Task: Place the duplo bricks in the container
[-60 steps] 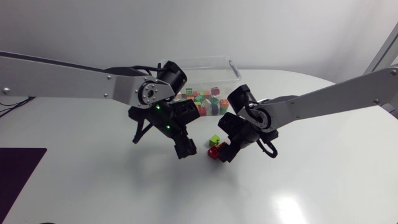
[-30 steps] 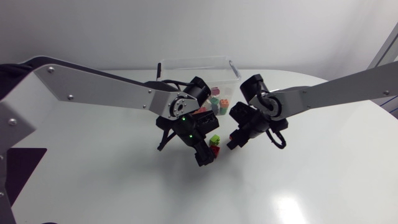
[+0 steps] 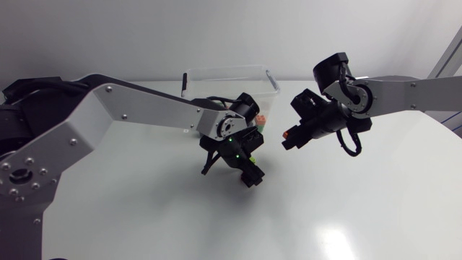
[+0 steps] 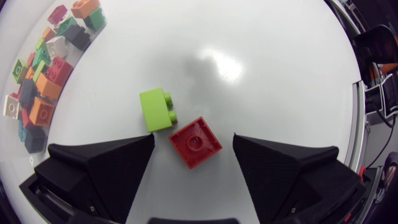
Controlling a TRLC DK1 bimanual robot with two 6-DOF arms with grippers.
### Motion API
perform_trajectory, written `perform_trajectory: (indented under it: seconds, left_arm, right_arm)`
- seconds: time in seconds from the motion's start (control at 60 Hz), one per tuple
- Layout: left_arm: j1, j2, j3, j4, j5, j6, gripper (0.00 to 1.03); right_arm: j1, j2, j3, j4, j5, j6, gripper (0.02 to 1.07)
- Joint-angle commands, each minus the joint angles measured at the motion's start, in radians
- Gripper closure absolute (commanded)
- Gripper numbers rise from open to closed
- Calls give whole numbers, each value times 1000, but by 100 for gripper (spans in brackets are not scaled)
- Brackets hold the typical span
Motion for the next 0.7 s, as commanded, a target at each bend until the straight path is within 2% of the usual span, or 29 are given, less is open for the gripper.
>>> perform_trajectory:
  seconds: [0.0,0.067,0.183,0.233,0.283,0.467,0.683]
  left_arm:
    - [-17,38,43,-14,-31,-77,19]
    - [-20,58,63,-35,-54,-102,20]
    - [-25,73,75,-70,-86,-134,44]
    - [-28,73,72,-80,-91,-137,49]
    - [-31,73,72,-90,-91,-138,59]
    - [-28,44,50,-141,-89,-125,64]
    - [-4,-106,-68,-78,-86,-48,64]
  right_arm:
    - [-3,-27,14,-18,-9,0,75]
    - [-5,-33,14,-19,-9,1,75]
    - [-5,-47,19,-27,-9,3,75]
    - [-6,-51,27,-30,-9,4,75]
    - [-11,-54,36,-36,-10,4,75]
    - [-14,-48,73,-47,-15,9,75]
    - [0,-33,114,-47,-20,16,75]
